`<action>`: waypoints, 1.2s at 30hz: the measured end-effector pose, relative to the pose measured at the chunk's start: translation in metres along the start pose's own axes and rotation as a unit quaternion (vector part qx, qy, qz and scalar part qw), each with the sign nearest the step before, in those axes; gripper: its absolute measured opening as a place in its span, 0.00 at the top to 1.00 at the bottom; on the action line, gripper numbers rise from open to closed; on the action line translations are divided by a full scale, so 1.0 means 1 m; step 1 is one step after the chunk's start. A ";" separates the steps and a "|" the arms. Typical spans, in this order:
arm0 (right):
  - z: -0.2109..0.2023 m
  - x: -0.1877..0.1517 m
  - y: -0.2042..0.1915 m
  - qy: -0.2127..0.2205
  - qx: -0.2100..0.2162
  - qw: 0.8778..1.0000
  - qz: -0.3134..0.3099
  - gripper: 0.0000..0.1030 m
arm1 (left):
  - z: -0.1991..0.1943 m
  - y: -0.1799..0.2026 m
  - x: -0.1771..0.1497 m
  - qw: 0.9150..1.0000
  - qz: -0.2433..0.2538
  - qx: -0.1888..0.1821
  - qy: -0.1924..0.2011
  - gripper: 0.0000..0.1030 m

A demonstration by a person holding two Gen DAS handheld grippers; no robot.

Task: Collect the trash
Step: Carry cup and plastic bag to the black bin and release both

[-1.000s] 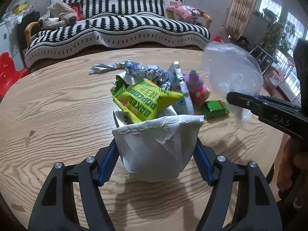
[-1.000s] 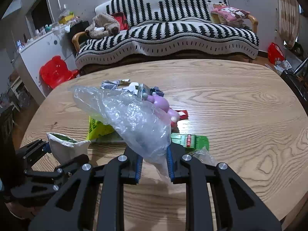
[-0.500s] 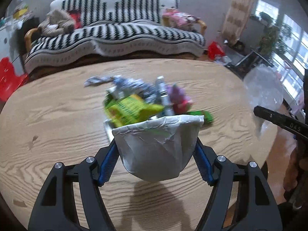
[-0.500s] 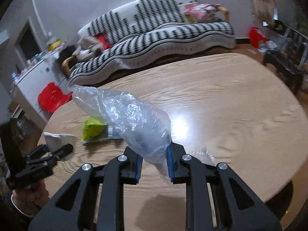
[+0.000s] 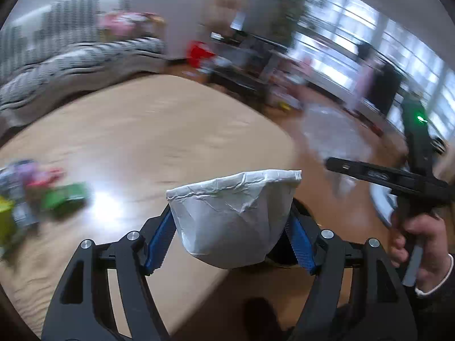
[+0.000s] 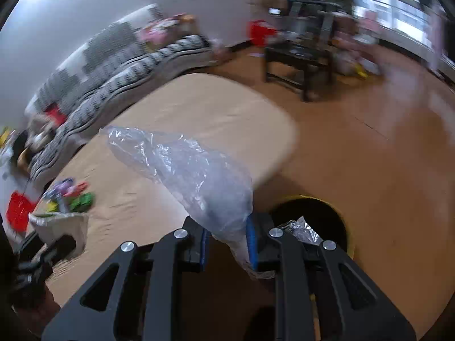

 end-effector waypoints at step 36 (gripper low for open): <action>0.021 -0.023 0.107 -0.062 -0.076 0.991 0.094 0.38 | 0.160 0.099 -0.031 0.988 0.073 -0.062 -0.122 0.14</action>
Point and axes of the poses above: each gripper's, at about its wrist camera, not at the fingertips, and z roughly the way its jaws point, y to its right, x to its top, the point moved 1 cm from there along z, roughly the way its jaws point, and after that the axes turned 9 degrees about y, right-handed, at the moved point
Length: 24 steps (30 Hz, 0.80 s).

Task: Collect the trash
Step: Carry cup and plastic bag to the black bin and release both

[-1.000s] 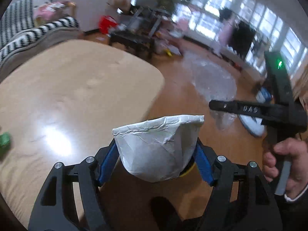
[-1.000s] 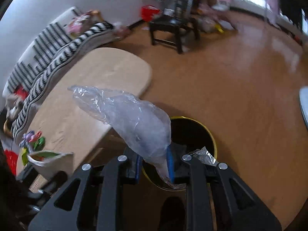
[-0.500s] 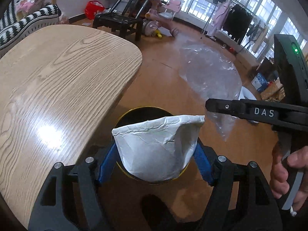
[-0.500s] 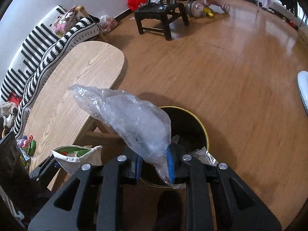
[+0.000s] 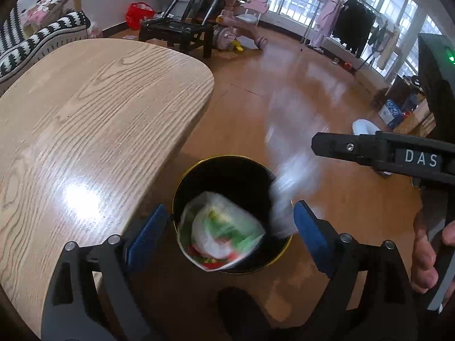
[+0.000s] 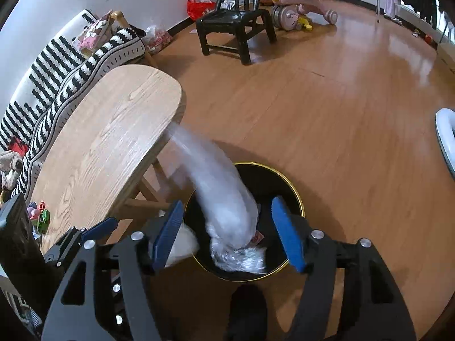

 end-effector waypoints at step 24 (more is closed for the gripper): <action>-0.060 -0.042 -0.216 0.087 0.148 0.968 -0.186 0.15 | -0.237 -0.144 -0.061 0.965 -0.150 0.174 0.124 0.09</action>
Point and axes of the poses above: each gripper's, at about its wrist camera, not at the fingertips, and z roughly the way its jaws point, y to its right, x to its top, the point moved 1 cm from there along z, roughly the way its jaws point, and after that the axes turned 9 degrees about y, right-handed, at the moved point
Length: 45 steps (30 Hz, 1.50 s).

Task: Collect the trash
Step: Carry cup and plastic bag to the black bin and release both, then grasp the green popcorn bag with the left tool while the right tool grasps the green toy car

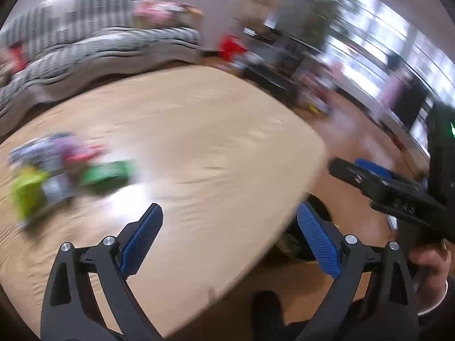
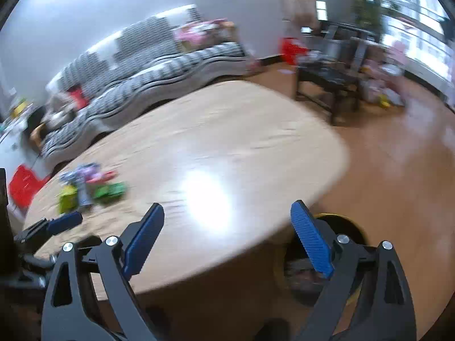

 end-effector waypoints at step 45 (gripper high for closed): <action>0.220 -0.037 -0.224 -0.137 0.083 0.971 -0.175 0.24 | 0.054 -0.229 -0.001 0.987 0.090 0.131 -0.037 0.14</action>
Point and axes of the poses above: each gripper's, at about its wrist camera, not at the fingertips, and z roughly the way its jaws point, y to its right, x to its top, the point moved 1 cm from there along z, roughly the way its jaws point, and after that the axes turned 9 degrees about y, right-handed, at the moved point
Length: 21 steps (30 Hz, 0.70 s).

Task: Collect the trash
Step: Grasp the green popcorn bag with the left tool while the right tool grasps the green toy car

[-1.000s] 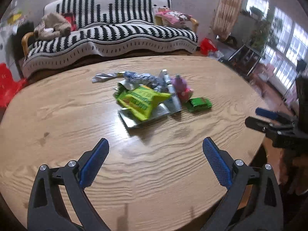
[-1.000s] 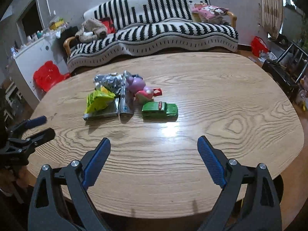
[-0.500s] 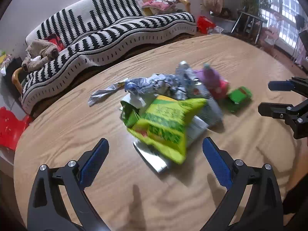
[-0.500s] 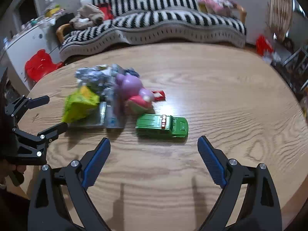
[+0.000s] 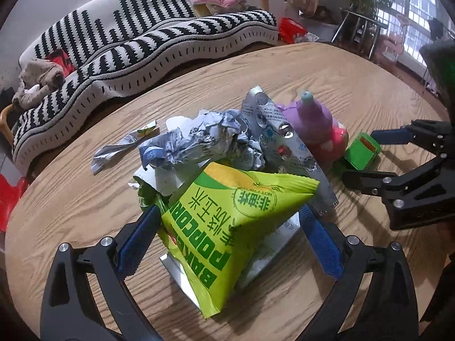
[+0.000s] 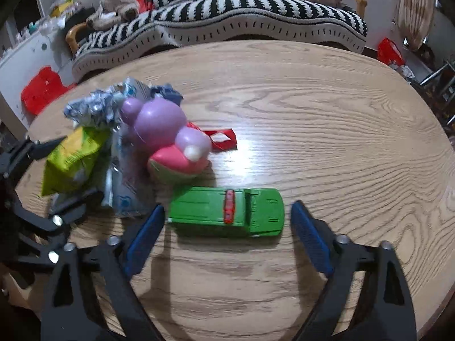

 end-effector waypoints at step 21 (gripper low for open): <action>-0.066 -0.003 0.012 0.054 -0.004 0.999 -0.002 0.26 | -0.080 -0.017 0.005 0.997 -0.063 0.028 0.032 0.40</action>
Point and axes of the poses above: each gripper's, at about its wrist camera, not at the fingertips, and z roughly the way its jaws point, y to its right, x to its top, the point moved 1 cm from there along z, roughly the way its jaws point, and after that the axes turned 9 degrees about y, right-handed, at the moved point
